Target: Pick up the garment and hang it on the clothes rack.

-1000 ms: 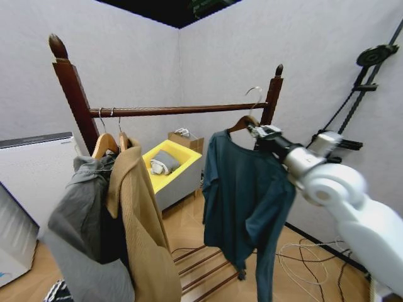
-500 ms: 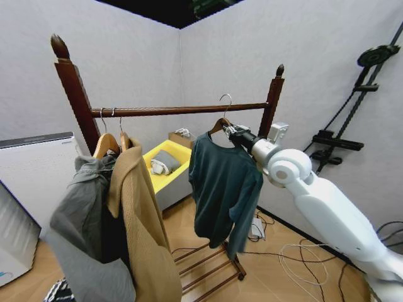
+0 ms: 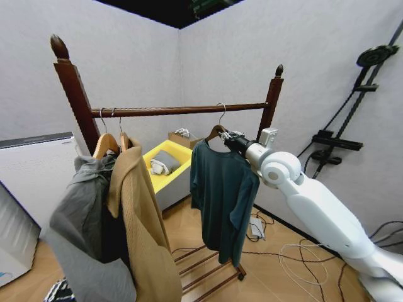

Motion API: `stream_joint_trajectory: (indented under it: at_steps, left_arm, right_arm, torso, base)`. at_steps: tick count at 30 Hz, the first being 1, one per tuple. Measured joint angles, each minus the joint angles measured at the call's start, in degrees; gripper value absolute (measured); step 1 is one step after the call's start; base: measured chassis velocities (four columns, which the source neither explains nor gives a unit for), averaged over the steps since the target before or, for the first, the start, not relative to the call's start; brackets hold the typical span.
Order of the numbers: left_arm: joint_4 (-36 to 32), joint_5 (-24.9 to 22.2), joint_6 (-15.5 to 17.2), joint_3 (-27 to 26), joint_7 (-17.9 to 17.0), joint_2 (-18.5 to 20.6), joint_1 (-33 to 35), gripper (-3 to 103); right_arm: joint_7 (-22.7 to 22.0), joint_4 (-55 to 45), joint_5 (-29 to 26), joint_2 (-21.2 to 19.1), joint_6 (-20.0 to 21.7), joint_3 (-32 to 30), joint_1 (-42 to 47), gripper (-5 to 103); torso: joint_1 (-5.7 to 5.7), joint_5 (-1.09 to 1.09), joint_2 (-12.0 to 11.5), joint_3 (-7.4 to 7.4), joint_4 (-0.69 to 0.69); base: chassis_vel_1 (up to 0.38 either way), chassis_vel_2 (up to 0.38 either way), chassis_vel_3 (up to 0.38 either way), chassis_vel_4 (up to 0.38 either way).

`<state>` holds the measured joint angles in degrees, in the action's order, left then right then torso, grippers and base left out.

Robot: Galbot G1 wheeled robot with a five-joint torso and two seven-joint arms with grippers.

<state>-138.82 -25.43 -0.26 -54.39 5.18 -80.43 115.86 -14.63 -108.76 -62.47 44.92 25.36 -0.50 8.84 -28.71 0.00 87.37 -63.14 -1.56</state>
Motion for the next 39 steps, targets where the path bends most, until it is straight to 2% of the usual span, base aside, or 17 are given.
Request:
stream_joint_trajectory:
  at_steps: [9, 10, 12, 13, 17, 20, 21, 24, 25, 27, 28, 31, 32, 33, 36, 37, 39]
  left_arm:
    - [0.0, 0.0, 0.0, 0.0, 0.0, 0.0, 0.0, 46]
    - [0.0, 0.0, 0.0, 0.0, 0.0, 0.0, 0.0, 46]
    - [0.0, 0.0, 0.0, 0.0, 0.0, 0.0, 0.0, 46]
    - [0.0, 0.0, 0.0, 0.0, 0.0, 0.0, 0.0, 46]
    - [0.0, 0.0, 0.0, 0.0, 0.01, 0.0, 0.0, 46]
    - [0.0, 0.0, 0.0, 0.0, 0.03, 0.0, 0.0, 46]
    - [0.0, 0.0, 0.0, 0.0, 0.03, 0.0, 0.0, 46]
    - [0.0, 0.0, 0.0, 0.0, 0.01, 0.0, 0.0, 46]
    - [0.0, 0.0, 0.0, 0.0, 0.01, 0.0, 0.0, 46]
    - [0.0, 0.0, 0.0, 0.0, -0.02, 0.0, 0.0, 46]
    - [0.0, 0.0, 0.0, 0.0, -0.02, 0.0, 0.0, 46]
    - [0.0, 0.0, 0.0, 0.0, -0.01, 0.0, 0.01, 46]
    - [0.0, 0.0, 0.0, 0.01, 0.01, -0.02, 0.0, 46]
    - [0.0, 0.0, 0.0, 0.01, 0.01, -0.02, 0.0, 46]
    - [0.0, 0.0, 0.0, 0.0, -0.01, 0.0, 0.0, 46]
    - [0.0, 0.0, 0.0, 0.0, -0.01, 0.0, 0.0, 46]
    - [0.0, 0.0, 0.0, 0.0, 0.01, 0.0, 0.0, 46]
  right_arm:
    - [-0.58, -1.99, 0.15, -0.59, -0.53, -2.5, 2.69, 14]
    - [-0.57, -2.68, 0.31, -0.98, -0.87, -3.35, 3.57, 24]
    - [-0.56, -4.03, 0.6, -1.76, -1.3, -4.93, 5.05, 24]
    - [-0.5, -5.44, 0.66, -2.64, -1.57, -6.67, 6.55, 35]
    - [-0.32, -8.82, 0.67, -4.81, -1.95, -11.16, 10.95, 35]
    - [-0.22, -14.97, 1.35, -9.16, -3.18, -20.74, 21.39, 57]
    - [-0.22, -14.97, 1.35, -9.16, -3.18, -20.74, 21.39, 57]
    - [-0.78, -20.95, 3.52, -10.34, -5.83, -34.39, 36.86, 68]
    - [-0.78, -20.95, 3.52, -10.34, -5.83, -34.39, 36.86, 68]
    - [-0.84, -23.81, 4.58, -7.72, -7.34, -45.04, 48.97, 84]
    - [-0.84, -23.81, 4.58, -7.72, -7.34, -45.04, 48.97, 84]
    - [2.99, -28.93, 10.78, 2.0, -11.92, -56.06, 68.38, 89]
    - [4.29, -31.3, 13.18, 5.71, -13.71, -57.95, 73.69, 99]
    - [4.29, -31.3, 13.18, 5.71, -13.71, -57.95, 73.69, 99]
    - [8.45, -34.5, 24.32, 18.23, -22.32, -58.9, 88.52, 100]
    - [8.45, -34.5, 24.32, 18.23, -22.32, -58.9, 88.52, 100]
    - [9.6, -34.5, 31.87, 25.32, -28.58, -57.26, 95.27, 100]
  torso:
    - [0.0, -0.01, 0.0, 0.0, 0.01]
    - [0.0, 0.0, 0.0, 0.0, 0.01]
    - [0.0, 0.0, 0.0, 0.0, 0.0]
    - [0.0, 0.0, 0.0, 0.0, 0.0]
    - [0.0, 0.0, 0.0, 0.0, 0.01]
    - [0.0, 0.01, 0.0, 0.01, -0.03]
    - [0.0, 0.01, 0.0, 0.01, -0.03]
    - [0.01, -0.01, 0.01, 0.01, 0.0]
    - [0.01, -0.01, 0.01, 0.01, 0.0]
    - [0.01, 0.02, 0.01, 0.01, 0.0]
    - [0.01, 0.02, 0.01, 0.01, 0.0]
    - [0.01, 0.07, 0.0, 0.01, -0.02]
    - [0.01, 0.0, 0.01, 0.01, 0.0]
    - [0.01, 0.0, 0.01, 0.01, 0.0]
    - [0.02, 0.0, 0.01, 0.02, -0.02]
    - [0.02, 0.0, 0.01, 0.02, -0.02]
    - [0.02, -0.01, 0.02, 0.02, -0.06]
  base:
    - [0.0, 0.0, 0.0, 0.0]
    - [0.0, 0.0, 0.0, 0.0]
    - [0.0, 0.0, 0.0, 0.0]
    - [0.0, 0.0, 0.0, 0.0]
    - [0.0, 0.0, 0.0, 0.0]
    - [0.0, 0.0, 0.0, 0.0]
    - [0.0, 0.0, 0.0, 0.0]
    - [0.0, 0.0, 0.0, 0.0]
    - [0.0, 0.0, 0.0, 0.0]
    - [0.0, 0.0, 0.0, 0.0]
    - [0.0, 0.0, 0.0, 0.0]
    - [0.0, 0.0, 0.0, 0.0]
    - [0.0, 0.0, 0.0, 0.0]
    - [0.0, 0.0, 0.0, 0.0]
    - [0.0, 0.0, 0.0, 0.0]
    - [0.0, 0.0, 0.0, 0.0]
    - [0.0, 0.0, 0.0, 0.0]
